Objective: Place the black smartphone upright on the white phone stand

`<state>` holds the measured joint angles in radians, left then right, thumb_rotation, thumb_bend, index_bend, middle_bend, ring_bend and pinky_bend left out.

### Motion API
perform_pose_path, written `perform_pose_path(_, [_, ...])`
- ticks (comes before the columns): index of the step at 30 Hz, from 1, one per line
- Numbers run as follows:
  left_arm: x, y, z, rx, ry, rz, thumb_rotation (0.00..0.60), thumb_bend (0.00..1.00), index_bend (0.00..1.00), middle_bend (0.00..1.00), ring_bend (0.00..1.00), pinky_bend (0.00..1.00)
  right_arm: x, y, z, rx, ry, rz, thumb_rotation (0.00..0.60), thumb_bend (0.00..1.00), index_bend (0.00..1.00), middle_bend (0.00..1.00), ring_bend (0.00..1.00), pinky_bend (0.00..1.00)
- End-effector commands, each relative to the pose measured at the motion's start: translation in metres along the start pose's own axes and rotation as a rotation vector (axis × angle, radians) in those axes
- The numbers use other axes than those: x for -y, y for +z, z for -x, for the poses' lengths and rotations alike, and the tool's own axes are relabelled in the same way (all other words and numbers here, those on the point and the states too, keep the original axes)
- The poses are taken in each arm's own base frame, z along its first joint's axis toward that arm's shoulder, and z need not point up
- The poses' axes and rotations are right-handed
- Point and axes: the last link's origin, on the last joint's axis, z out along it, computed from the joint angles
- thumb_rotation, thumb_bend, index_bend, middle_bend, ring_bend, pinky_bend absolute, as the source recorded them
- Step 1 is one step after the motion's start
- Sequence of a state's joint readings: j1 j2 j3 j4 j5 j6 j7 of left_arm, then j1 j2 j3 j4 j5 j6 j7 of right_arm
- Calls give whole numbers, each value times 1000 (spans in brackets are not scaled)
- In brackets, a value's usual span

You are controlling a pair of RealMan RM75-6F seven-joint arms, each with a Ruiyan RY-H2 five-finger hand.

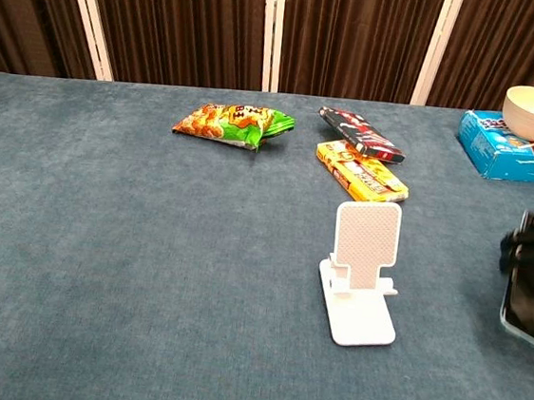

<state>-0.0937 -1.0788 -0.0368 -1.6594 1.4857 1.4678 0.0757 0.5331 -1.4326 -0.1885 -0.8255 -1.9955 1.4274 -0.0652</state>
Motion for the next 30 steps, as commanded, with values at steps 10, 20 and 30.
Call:
perform_pose_path(10, [1,1,1,9,-1,-8,600,0,0,0,0,0,-34,14,-66,-334,-397,112,600,439,553,564,464,472])
perform_pose_path(20, [3,3,1,16,-3,-18,600,0,0,0,0,0,-3,47,-86,-465,-659,49,600,448,559,563,464,472])
perform_pose_path(30, [6,7,1,27,-13,-32,600,0,0,0,0,0,36,75,-94,-491,-764,-96,600,454,564,563,464,463])
